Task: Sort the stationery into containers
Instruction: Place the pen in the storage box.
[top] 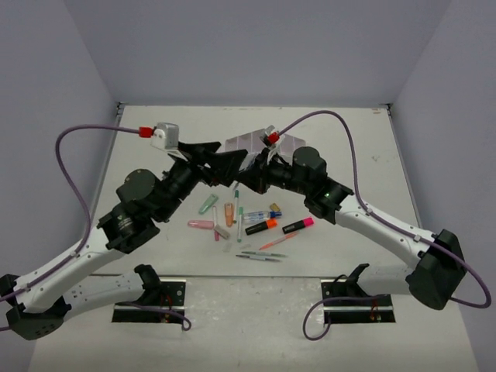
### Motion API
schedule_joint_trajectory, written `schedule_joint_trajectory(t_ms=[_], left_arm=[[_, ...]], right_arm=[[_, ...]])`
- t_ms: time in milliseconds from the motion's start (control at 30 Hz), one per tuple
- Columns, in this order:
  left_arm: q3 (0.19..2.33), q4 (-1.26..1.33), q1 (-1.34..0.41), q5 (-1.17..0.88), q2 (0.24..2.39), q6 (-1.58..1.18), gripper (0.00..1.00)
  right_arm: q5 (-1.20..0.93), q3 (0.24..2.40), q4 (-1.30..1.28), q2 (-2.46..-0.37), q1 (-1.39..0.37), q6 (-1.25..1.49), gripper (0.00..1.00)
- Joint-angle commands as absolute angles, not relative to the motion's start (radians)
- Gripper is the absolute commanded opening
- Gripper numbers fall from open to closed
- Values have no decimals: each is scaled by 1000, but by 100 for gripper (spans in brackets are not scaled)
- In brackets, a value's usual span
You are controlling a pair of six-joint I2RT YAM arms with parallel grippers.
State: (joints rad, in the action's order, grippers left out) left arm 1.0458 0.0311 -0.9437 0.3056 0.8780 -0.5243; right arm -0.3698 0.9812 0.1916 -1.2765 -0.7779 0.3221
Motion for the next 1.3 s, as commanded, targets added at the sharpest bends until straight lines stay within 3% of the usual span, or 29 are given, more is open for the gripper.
schedule_joint_trajectory(t_ms=[0, 333, 667, 833, 967, 1067, 1133, 1267], left_arm=[[1197, -365, -942, 764, 833, -625, 100], [1062, -613, -942, 720, 746, -622, 100], [862, -653, -942, 694, 704, -691, 100], [812, -654, -943, 683, 704, -715, 100], [766, -627, -942, 662, 703, -727, 100], [744, -598, -942, 640, 723, -730, 100], [731, -574, -942, 625, 740, -732, 100], [705, -517, -942, 598, 791, -747, 100]], right_arm=[[10, 984, 132, -1322, -657, 329, 0], [225, 1269, 42, -1591, -499, 255, 0], [204, 1402, 19, -1750, -475, 241, 0], [184, 1408, 23, -1788, -476, 245, 19], [153, 1381, 44, -1780, -480, 253, 28], [146, 1364, 53, -1768, -487, 254, 40], [141, 1359, 51, -1750, -489, 256, 54], [140, 1359, 24, -1672, -493, 258, 57]])
